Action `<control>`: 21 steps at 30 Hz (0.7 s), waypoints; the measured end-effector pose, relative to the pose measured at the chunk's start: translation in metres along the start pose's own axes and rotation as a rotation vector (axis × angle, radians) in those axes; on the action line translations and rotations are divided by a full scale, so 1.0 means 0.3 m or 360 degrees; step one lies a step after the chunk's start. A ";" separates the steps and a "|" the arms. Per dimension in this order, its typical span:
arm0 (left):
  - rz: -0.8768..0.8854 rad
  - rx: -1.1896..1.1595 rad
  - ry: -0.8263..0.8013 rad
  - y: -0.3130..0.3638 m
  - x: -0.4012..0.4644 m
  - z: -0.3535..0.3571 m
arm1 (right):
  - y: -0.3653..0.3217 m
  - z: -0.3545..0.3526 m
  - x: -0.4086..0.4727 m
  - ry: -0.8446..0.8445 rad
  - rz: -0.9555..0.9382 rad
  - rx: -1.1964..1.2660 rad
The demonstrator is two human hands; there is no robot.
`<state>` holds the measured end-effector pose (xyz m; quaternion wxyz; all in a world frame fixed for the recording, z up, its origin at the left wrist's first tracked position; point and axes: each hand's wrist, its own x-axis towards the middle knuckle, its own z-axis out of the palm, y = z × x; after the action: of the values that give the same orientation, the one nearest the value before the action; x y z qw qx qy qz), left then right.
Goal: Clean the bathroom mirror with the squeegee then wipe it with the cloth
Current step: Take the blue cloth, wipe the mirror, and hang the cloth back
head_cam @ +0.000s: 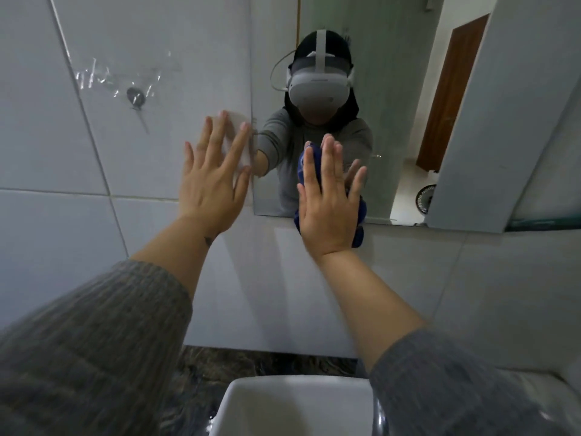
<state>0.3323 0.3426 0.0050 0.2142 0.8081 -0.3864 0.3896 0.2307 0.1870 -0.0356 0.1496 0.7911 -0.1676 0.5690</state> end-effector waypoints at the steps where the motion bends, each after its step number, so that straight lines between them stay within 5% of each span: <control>1: -0.0009 0.0018 -0.0013 -0.011 -0.027 0.009 | -0.026 0.008 0.004 0.0009 -0.0031 0.0014; 15: -0.0119 -0.0158 0.0033 -0.115 -0.214 0.040 | -0.212 0.061 0.016 0.0112 -0.0596 0.0140; 21: -0.0174 -0.0778 0.0249 -0.126 -0.177 -0.025 | -0.339 0.000 0.107 0.0072 -0.0419 0.0818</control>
<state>0.3375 0.3948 -0.0343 0.4532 0.7194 -0.4071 0.3338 0.2845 0.2755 -0.0097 0.0206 0.8052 0.0896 0.5859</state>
